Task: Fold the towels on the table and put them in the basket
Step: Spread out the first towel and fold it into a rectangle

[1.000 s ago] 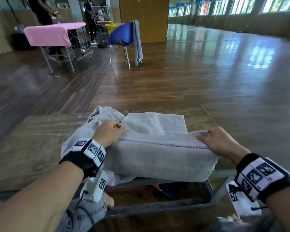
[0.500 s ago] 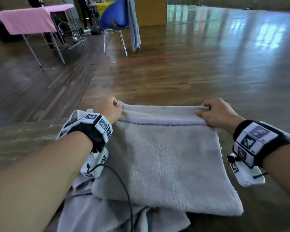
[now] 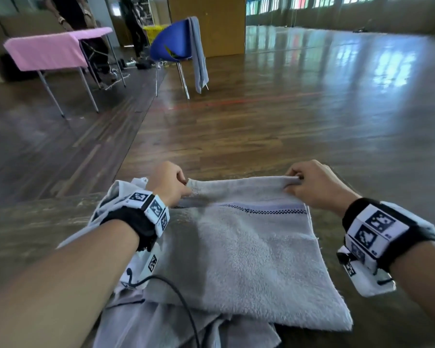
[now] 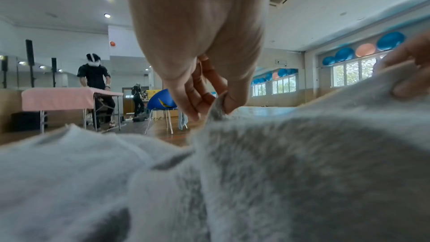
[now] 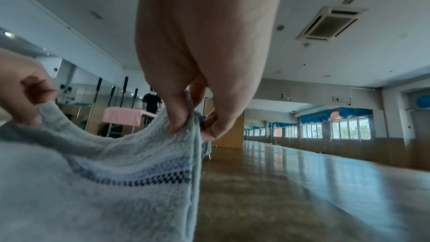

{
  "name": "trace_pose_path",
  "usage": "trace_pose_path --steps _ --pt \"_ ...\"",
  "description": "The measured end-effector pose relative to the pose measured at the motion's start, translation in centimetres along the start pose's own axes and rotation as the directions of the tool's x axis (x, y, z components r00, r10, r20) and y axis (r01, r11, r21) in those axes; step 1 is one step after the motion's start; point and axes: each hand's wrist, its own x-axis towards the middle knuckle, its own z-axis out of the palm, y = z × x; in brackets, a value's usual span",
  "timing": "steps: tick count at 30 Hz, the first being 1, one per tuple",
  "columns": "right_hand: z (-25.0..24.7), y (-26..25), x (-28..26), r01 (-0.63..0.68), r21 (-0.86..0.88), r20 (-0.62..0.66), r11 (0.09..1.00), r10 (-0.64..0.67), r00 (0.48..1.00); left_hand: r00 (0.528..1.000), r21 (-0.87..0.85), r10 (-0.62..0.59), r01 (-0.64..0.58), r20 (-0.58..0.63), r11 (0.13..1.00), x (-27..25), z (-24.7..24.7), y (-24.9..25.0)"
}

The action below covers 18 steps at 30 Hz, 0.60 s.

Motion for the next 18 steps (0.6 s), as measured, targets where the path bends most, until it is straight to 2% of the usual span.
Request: trace_pose_path --steps 4,8,10,11,13,14,15,16,18 --pt "-3.1 -1.8 -3.2 0.071 0.135 0.008 0.988 -0.073 0.997 0.995 -0.031 0.098 -0.099 -0.030 0.995 -2.7 -3.1 1.4" --pt "-4.6 -3.2 -7.7 0.101 0.274 -0.044 0.956 -0.093 0.995 0.984 -0.025 0.174 -0.173 0.038 0.985 -6.8 -6.0 2.2" --pt "-4.7 -3.9 -10.1 0.134 0.330 -0.064 0.934 -0.120 0.991 0.968 0.072 0.145 -0.163 0.207 0.984 -9.1 -6.9 2.2" --pt "-4.6 -4.2 -11.3 0.148 0.339 -0.055 0.929 -0.137 0.989 0.940 0.133 0.101 -0.151 0.325 0.979 -10.2 -7.2 2.0" --pt "-4.0 -4.8 -13.6 0.149 0.356 -0.021 0.923 -0.151 0.988 0.844 0.245 -0.013 -0.140 0.536 0.959 -12.0 -7.7 1.8" --pt "-3.7 -5.0 -14.5 0.149 0.364 -0.010 0.919 -0.157 0.988 0.811 0.274 -0.052 -0.137 0.583 0.952 -12.7 -7.7 1.8" --pt "-3.4 -5.1 -15.2 0.156 0.371 -0.008 0.916 -0.164 0.986 0.806 0.284 -0.056 -0.142 0.589 0.948 -13.2 -7.6 2.0" --pt "-3.2 -5.2 -15.7 0.164 0.374 -0.014 0.913 -0.171 0.985 0.830 0.268 -0.018 -0.160 0.557 0.950 -13.5 -7.4 2.5" --pt "-2.9 -5.1 -16.1 0.182 0.355 -0.030 0.917 -0.183 0.983 0.906 0.132 0.125 -0.194 0.405 0.972 -13.7 -6.8 4.0"
